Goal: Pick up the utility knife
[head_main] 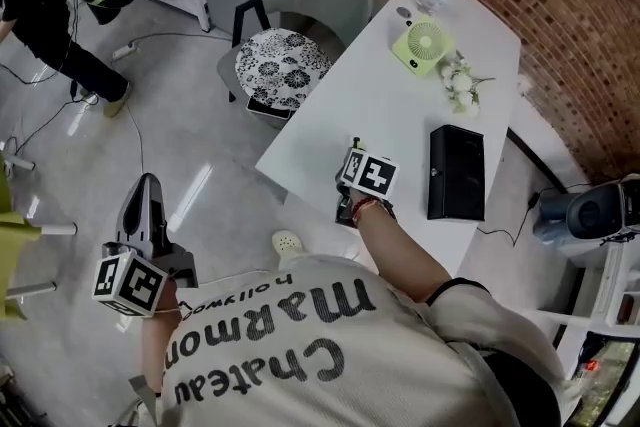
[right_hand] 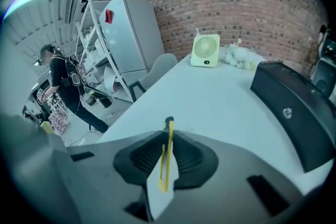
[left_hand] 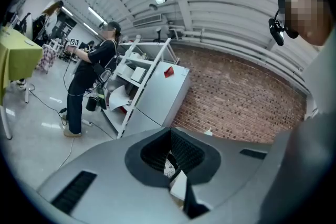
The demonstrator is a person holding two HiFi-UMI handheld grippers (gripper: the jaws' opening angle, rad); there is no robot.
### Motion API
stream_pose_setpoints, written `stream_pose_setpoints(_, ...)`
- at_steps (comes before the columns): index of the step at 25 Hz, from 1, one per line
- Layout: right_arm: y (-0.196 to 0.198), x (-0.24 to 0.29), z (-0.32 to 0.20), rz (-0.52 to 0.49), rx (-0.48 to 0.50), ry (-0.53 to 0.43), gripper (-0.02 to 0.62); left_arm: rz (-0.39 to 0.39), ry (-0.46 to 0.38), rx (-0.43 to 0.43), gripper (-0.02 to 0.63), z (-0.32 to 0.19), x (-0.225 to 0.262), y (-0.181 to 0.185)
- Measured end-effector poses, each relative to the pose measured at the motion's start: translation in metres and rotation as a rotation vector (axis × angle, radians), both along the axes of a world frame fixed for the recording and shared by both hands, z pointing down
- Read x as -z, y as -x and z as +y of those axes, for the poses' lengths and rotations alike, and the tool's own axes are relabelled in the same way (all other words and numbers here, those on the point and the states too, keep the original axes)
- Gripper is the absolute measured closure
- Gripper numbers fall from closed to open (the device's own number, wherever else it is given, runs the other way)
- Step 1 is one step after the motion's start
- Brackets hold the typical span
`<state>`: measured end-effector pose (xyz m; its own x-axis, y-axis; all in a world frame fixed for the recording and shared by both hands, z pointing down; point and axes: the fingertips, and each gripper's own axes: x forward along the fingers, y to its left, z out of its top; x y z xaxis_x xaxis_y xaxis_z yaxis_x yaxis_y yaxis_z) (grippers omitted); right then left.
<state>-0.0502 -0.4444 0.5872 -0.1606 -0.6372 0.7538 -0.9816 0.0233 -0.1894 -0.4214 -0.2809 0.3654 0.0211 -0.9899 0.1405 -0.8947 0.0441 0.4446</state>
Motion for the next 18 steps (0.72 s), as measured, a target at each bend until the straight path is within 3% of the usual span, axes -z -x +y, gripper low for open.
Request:
stream_pose_setpoints(8, -0.003, 0.054, 0.016, -0.038, 0.008, -0.095, 0.534, -0.005, -0.034, -0.017, 0.604, 0.023, 0.023, -0.013)
stream_pose_setpoints(18, 0.007, 0.109, 0.037, -0.003, 0.096, -0.268, 0.534, -0.006, -0.065, -0.047, 0.604, 0.050, 0.026, -0.025)
